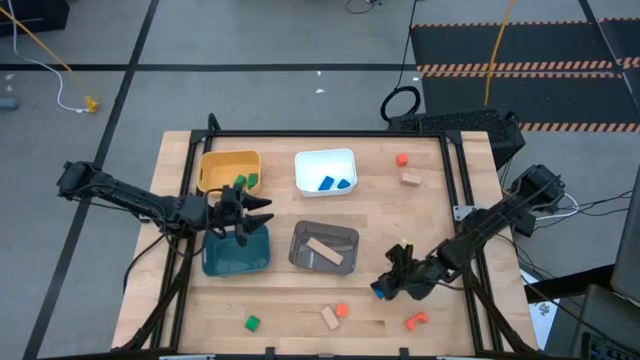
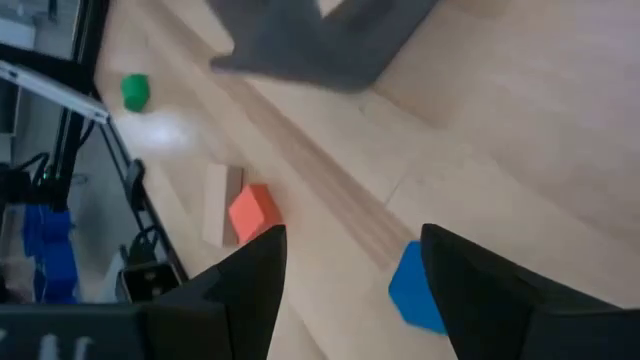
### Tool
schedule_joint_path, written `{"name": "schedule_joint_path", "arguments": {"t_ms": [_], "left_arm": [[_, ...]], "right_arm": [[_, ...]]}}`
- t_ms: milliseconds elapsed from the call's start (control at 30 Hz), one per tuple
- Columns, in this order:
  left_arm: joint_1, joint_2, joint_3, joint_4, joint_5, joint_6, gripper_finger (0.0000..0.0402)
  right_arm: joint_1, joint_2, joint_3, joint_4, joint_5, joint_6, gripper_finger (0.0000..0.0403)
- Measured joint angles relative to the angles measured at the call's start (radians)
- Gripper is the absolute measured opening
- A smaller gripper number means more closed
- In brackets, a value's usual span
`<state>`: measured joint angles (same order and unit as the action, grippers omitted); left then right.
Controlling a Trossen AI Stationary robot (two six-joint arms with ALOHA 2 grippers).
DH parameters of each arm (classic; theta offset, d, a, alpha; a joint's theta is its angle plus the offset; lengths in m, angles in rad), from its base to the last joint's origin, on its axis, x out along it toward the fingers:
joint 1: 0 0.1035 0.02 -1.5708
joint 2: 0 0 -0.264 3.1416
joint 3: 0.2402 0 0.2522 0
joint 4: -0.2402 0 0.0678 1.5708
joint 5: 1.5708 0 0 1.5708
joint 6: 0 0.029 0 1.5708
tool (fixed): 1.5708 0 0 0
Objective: Sort & place blocks by color
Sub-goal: Put the blue block into the white bin
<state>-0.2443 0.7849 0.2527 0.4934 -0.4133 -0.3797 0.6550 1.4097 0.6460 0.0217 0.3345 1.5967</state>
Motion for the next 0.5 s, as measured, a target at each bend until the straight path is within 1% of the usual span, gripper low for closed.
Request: {"name": "schedule_joint_path", "arguments": {"t_ms": [133, 333, 433, 500], "left_arm": [[0.000, 0.000, 0.000, -0.027, 0.000, -0.001, 0.0234], [0.004, 0.000, 0.000, -0.018, 0.000, 0.016, 0.0234], [0.010, 0.000, 0.000, -0.018, 0.000, 0.017, 0.0235], [0.014, 0.000, 0.000, -0.018, 0.000, 0.018, 0.0235]], "right_arm": [[-0.026, 0.000, 0.000, -0.020, 0.001, -0.042, 0.0224], [-0.074, 0.000, 0.000, 0.056, 0.016, -0.306, 0.0224], [-0.094, 0.000, 0.000, 0.107, 0.070, -0.358, 0.0224], [-0.105, 0.000, 0.000, 0.154, 0.102, -0.357, 0.0224]]}}
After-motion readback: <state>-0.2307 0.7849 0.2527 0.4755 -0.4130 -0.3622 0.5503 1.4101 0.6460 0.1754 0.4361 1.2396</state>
